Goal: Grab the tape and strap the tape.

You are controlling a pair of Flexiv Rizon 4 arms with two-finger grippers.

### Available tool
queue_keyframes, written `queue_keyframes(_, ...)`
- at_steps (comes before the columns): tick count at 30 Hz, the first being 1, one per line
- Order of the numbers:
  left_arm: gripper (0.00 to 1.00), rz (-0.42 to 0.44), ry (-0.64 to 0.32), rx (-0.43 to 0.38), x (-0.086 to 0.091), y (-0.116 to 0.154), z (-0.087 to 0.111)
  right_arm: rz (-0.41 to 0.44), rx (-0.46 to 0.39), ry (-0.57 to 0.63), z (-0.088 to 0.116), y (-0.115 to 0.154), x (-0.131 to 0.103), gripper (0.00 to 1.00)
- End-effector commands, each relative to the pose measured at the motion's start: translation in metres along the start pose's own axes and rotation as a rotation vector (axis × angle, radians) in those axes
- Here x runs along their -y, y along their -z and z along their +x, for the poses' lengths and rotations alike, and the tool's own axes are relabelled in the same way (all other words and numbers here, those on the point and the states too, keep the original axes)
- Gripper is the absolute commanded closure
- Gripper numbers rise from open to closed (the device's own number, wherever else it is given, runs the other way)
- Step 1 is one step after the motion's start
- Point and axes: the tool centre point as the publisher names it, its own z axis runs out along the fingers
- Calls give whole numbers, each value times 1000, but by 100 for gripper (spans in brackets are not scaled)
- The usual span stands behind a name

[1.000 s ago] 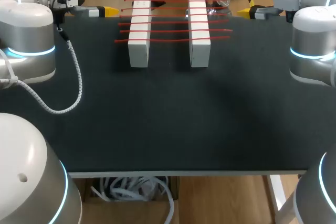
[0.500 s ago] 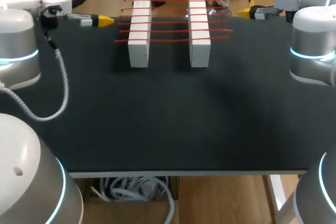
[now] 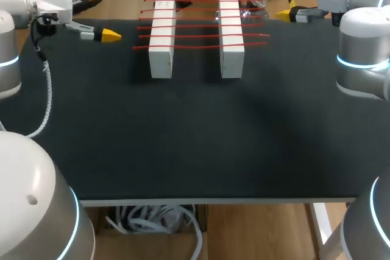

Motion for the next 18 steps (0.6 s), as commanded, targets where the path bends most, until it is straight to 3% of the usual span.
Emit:
queue_keyframes(1,0,37,-32,-94,-14,-11,-2,3,-1,0,0,0,0,0)
queue_keyframes(18,0,75,-80,-211,-52,-31,10,3,-1,0,0,0,0,0)
